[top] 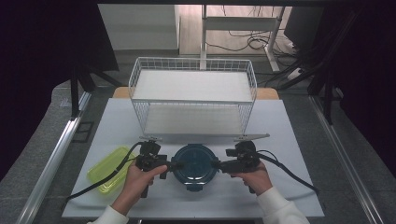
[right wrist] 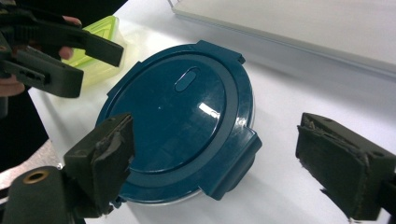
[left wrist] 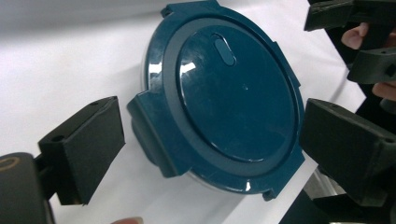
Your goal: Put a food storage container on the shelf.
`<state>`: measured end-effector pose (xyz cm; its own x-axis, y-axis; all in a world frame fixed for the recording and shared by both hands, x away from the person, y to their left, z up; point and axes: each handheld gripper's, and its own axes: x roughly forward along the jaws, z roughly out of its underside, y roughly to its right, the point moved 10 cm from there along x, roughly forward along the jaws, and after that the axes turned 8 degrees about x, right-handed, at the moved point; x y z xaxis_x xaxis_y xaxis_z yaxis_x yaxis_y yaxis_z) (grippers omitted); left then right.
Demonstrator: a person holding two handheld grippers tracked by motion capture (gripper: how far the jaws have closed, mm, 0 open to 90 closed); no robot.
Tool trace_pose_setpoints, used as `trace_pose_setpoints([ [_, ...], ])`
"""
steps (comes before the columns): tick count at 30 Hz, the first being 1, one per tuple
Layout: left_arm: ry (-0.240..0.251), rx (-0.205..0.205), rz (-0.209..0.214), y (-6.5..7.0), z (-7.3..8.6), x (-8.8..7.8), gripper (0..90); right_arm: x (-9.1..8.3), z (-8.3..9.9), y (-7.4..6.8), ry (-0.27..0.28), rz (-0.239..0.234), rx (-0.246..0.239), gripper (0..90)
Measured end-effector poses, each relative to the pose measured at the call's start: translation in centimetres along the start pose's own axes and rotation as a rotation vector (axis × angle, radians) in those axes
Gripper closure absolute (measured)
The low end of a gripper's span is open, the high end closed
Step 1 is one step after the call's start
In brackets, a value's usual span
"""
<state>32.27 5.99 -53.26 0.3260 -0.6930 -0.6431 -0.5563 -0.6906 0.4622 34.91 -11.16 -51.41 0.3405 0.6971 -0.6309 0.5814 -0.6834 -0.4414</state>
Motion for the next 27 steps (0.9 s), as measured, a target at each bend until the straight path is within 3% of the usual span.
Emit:
trace_pose_setpoints([
  [5, -0.023, -0.015, 0.007, -0.5, 0.0, 0.5, 4.6, 0.8, 0.3, 0.1, -0.018, -0.022, 0.045, 8.8],
  [6, -0.034, -0.011, 0.012, -0.7, 0.1, 0.8, 4.1, 1.2, 0.4, 0.4, -0.024, -0.049, 0.099, 8.8],
  [7, -0.034, -0.011, 0.012, -0.7, 0.1, 0.8, 4.0, 1.2, 0.4, 0.4, -0.024, -0.049, 0.099, 8.8],
  [8, -0.039, -0.017, 0.023, -0.6, 0.2, 1.1, 3.6, 1.5, 0.6, 0.9, -0.030, -0.052, 0.128, 8.8],
  [27, -0.119, -0.035, 0.053, -1.2, 1.5, 3.0, 2.9, 3.7, 2.0, 0.8, -0.091, -0.119, 0.224, 8.8],
])
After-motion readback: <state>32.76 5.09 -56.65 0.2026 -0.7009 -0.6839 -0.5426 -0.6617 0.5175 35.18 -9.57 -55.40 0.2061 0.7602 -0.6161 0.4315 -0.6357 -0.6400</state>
